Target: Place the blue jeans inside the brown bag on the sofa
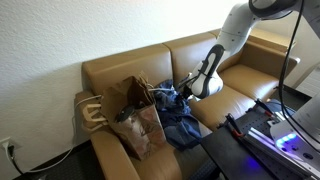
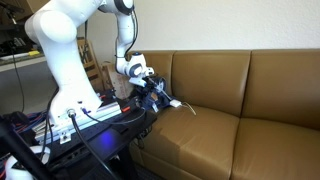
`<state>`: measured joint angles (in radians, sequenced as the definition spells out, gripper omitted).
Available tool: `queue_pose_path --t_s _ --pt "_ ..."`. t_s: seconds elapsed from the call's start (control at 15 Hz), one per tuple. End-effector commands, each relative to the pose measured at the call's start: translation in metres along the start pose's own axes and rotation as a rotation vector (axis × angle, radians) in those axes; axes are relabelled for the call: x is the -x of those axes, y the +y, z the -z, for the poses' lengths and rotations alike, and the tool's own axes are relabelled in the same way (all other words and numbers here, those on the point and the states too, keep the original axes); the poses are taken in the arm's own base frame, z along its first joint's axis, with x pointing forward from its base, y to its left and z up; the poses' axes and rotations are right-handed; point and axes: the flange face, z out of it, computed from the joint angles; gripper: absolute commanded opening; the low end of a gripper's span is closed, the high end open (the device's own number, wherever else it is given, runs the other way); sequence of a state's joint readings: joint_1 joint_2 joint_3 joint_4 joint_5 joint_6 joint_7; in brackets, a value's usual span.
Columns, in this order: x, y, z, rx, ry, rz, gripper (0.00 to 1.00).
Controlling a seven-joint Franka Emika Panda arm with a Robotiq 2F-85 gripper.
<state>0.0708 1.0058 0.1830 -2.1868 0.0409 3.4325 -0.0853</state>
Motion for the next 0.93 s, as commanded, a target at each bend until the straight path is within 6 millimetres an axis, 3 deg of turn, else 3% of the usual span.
queue_pose_path --t_s 0.0,0.4,0.87 --pt "0.017 -0.005 -0.015 0.053 -0.087 0.071 1.0" --pt "0.027 -0.025 -0.011 0.1 -0.006 0.189 1.0" --pt "-0.015 -0.06 -0.007 0.267 0.079 0.363 1.0"
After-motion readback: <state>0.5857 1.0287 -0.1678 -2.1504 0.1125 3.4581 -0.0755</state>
